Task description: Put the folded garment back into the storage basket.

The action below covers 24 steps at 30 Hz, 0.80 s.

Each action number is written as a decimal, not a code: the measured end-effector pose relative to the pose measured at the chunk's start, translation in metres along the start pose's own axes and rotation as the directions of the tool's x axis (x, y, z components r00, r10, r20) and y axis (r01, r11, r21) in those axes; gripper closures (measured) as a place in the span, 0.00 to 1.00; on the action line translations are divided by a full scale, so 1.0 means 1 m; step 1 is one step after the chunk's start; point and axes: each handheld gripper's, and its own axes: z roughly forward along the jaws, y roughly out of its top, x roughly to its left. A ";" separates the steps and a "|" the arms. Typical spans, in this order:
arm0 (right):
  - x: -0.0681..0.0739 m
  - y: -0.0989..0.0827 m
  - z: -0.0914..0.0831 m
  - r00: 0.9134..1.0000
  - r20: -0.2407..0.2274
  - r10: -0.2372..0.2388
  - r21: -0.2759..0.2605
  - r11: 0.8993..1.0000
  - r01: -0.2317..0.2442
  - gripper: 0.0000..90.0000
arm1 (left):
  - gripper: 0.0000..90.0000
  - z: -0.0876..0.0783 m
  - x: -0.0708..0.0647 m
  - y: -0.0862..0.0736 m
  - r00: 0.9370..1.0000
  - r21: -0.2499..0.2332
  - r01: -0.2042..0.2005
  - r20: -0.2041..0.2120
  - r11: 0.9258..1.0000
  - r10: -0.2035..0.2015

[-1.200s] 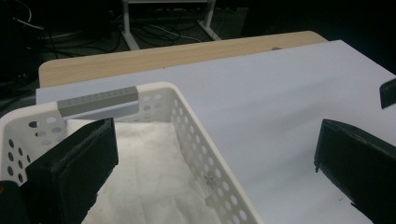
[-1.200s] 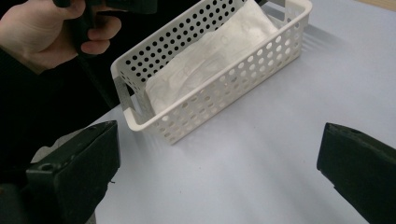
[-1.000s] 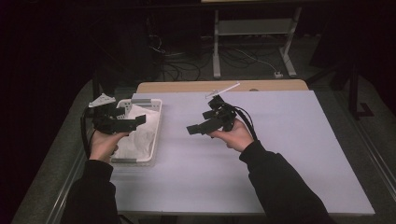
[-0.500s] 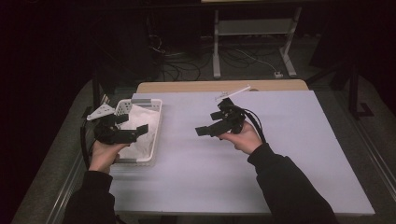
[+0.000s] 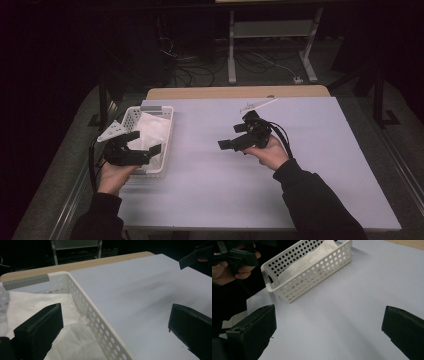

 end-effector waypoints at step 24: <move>-0.021 -0.033 -0.038 0.998 0.064 0.012 -0.047 0.999 -0.009 0.00 | 0.00 -0.013 -0.011 -0.036 1.000 -0.044 0.012 -0.010 0.999 -0.012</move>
